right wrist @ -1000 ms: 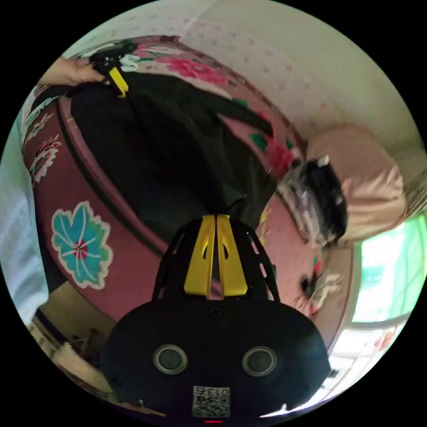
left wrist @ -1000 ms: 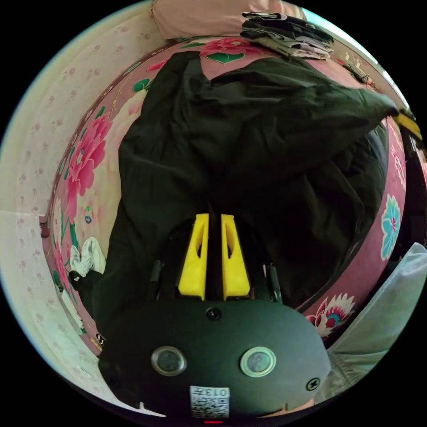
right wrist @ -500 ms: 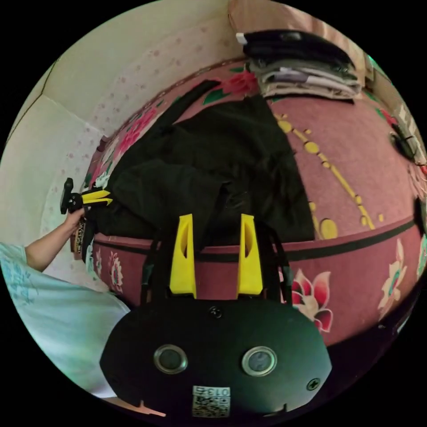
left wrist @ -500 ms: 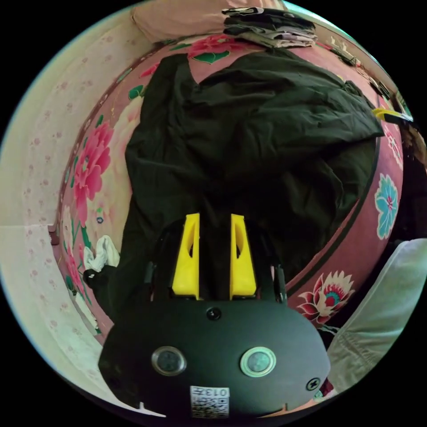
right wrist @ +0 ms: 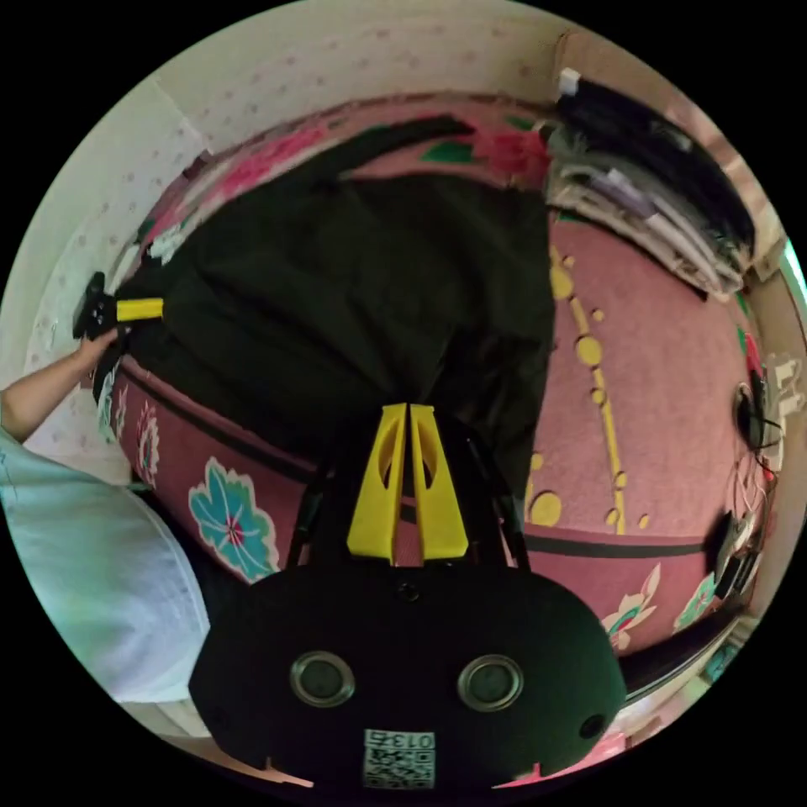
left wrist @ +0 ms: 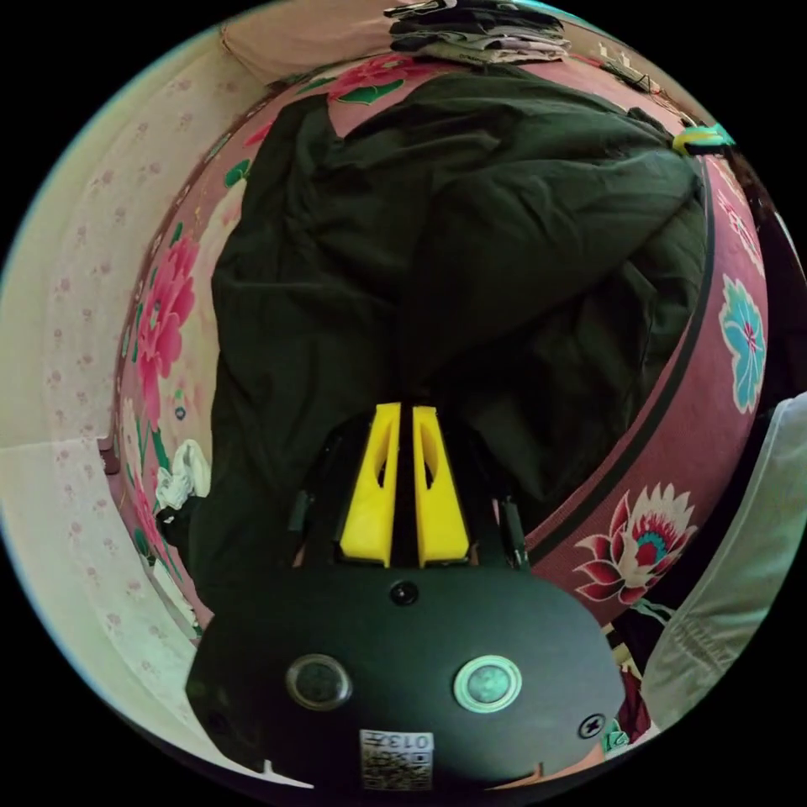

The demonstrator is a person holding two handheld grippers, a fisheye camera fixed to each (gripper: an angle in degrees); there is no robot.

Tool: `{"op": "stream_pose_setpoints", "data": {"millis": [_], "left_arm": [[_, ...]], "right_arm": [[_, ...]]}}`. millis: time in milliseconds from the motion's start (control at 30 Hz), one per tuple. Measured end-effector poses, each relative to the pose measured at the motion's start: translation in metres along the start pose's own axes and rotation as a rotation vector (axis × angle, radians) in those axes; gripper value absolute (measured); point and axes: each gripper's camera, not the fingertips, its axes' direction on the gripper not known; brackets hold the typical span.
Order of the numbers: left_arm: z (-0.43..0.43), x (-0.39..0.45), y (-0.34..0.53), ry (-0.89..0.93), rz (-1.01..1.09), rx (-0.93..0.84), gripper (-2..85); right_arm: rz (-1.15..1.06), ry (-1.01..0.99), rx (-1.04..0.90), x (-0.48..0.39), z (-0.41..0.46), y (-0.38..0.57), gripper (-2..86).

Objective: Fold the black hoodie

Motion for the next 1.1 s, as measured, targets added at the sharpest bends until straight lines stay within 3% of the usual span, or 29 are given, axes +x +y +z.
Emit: {"op": "stream_pose_setpoints", "data": {"millis": [67, 100, 267, 367, 433, 533, 700, 833, 900, 1033, 1100], "left_arm": [[-0.008, 0.0, 0.008, -0.029, 0.0, 0.002, 3.2], [-0.013, -0.001, 0.012, -0.046, 0.0, 0.009, 3.5], [-0.042, -0.02, 0.067, -0.138, -0.154, 0.076, 4.4], [-0.045, -0.02, 0.054, -0.059, -0.139, 0.143, 8.3], [-0.039, -0.023, 0.037, 0.058, -0.125, 0.155, 11.3], [-0.02, -0.022, 0.015, 0.18, 0.009, 0.08, 12.9], [-0.007, -0.025, 0.002, 0.159, 0.166, 0.074, 11.5], [0.002, -0.028, -0.01, 0.218, 0.22, 0.0, 1.9], [-0.007, -0.025, -0.001, 0.166, 0.21, 0.039, 1.0], [-0.012, -0.029, 0.04, 0.154, 0.046, 0.174, 0.4], [0.001, -0.027, 0.046, 0.156, 0.025, 0.119, 0.4]], "right_arm": [[-0.027, -0.064, -0.177, 0.004, 0.045, 0.005, 1.1], [0.001, -0.076, -0.173, 0.009, 0.042, 0.005, 1.1], [0.246, -0.003, 0.1, 0.037, -0.043, 0.027, 2.1], [0.15, -0.074, 0.281, 0.001, -0.06, 0.001, 6.9], [0.043, -0.171, 0.298, -0.03, -0.046, -0.037, 9.4], [-0.144, -0.303, 0.171, -0.08, 0.002, -0.109, 9.9], [-0.319, -0.357, -0.062, -0.135, 0.081, -0.194, 11.1], [-0.402, -0.337, -0.255, -0.166, 0.128, -0.224, 2.7], [-0.386, -0.33, -0.225, -0.163, 0.125, -0.228, 1.6], [-0.159, -0.568, -0.114, -0.117, 0.126, -0.226, 0.9], [-0.135, -0.582, -0.128, -0.113, 0.138, -0.222, 0.9]]}}
